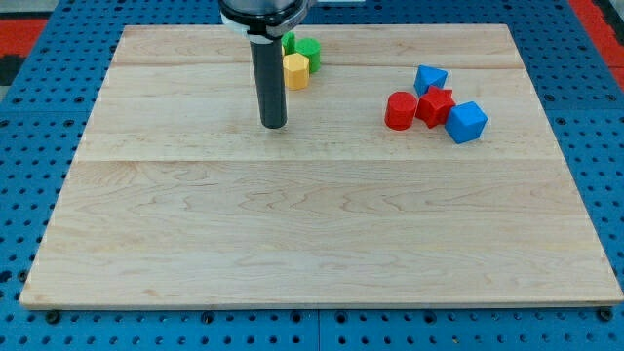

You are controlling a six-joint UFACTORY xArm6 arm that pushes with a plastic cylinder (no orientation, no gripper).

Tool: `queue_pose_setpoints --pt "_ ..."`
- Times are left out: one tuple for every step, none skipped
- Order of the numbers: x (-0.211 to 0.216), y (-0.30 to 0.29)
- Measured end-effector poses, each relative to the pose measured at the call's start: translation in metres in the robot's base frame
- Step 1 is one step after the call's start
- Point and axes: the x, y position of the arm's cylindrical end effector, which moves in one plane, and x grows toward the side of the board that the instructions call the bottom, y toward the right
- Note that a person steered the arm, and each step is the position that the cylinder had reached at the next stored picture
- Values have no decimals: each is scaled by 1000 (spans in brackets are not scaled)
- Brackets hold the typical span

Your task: Nudge the green circle to the green star

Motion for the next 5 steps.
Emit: queue_pose_setpoints --pt "0 0" --pt "0 5" --pt "-6 20" --pt "-61 97" --pt "-91 90"
